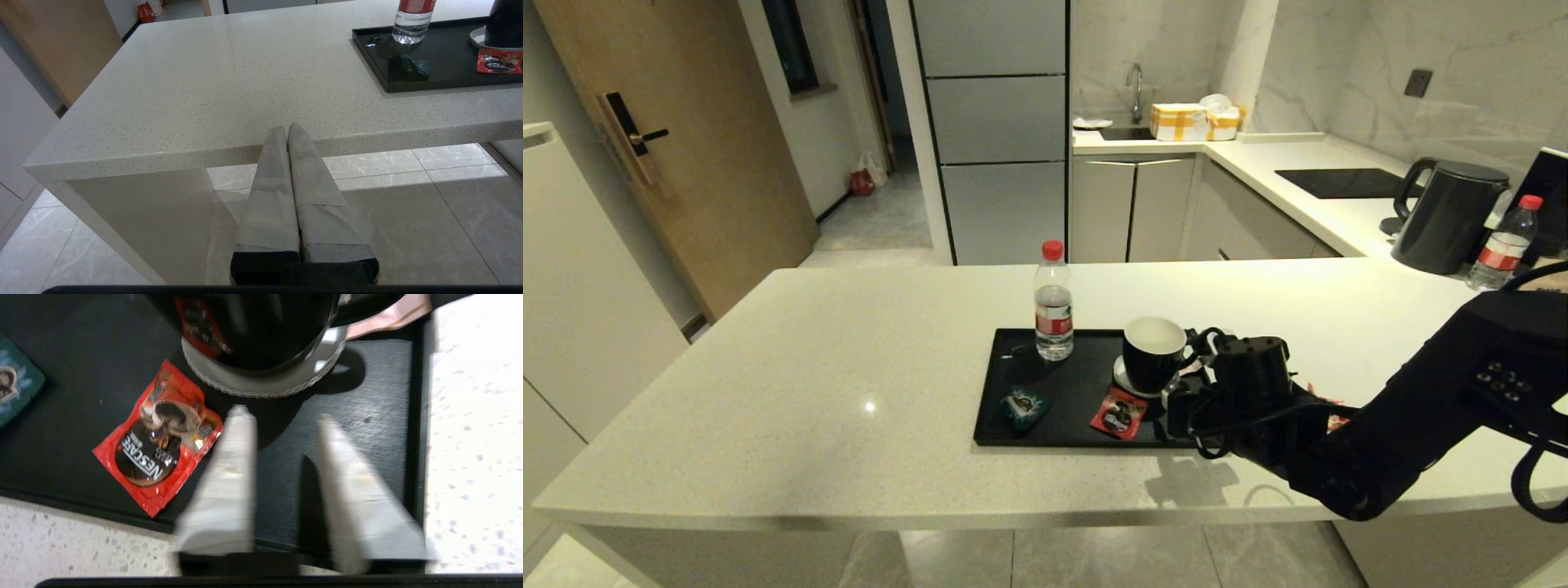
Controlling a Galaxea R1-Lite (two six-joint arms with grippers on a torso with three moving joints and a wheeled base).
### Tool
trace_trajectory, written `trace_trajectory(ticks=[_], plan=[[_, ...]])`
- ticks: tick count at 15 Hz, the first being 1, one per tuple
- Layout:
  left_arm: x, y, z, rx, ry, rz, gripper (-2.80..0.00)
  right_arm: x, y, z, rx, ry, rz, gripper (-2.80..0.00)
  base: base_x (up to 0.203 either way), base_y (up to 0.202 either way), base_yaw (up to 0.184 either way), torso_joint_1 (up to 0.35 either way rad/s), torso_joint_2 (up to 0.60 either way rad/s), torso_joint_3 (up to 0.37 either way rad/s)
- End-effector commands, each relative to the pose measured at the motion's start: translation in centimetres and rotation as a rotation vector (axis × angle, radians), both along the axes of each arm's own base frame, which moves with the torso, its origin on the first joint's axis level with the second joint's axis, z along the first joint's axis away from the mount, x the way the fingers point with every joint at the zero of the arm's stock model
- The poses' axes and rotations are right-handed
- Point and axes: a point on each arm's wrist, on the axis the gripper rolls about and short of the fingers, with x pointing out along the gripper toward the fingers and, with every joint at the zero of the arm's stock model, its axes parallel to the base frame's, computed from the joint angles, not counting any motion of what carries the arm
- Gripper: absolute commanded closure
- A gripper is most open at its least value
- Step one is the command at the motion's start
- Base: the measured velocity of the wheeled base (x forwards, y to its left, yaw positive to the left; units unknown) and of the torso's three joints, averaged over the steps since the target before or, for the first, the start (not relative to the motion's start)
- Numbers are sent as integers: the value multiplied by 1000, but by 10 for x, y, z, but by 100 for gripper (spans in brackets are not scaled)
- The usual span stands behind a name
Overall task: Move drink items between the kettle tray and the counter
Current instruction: Pick up the tea cup
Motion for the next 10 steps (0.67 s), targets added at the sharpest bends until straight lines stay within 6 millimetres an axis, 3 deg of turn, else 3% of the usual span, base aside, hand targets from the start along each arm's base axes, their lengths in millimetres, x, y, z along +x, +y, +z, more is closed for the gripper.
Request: trace_trajectory(ticks=[1, 4, 10], plan=[[0, 0, 0, 0, 0, 0, 0, -1, 0, 0, 4, -16, -4, -280, 0, 0, 0, 0, 0, 0], [0, 0, 0, 0, 0, 1, 0, 3, 3, -1, 12, -55, -14, -280, 0, 0, 0, 0, 0, 0], [0, 0, 0, 0, 0, 1, 0, 10, 30, -10, -9, -166, -22, -280, 0, 0, 0, 0, 0, 0]])
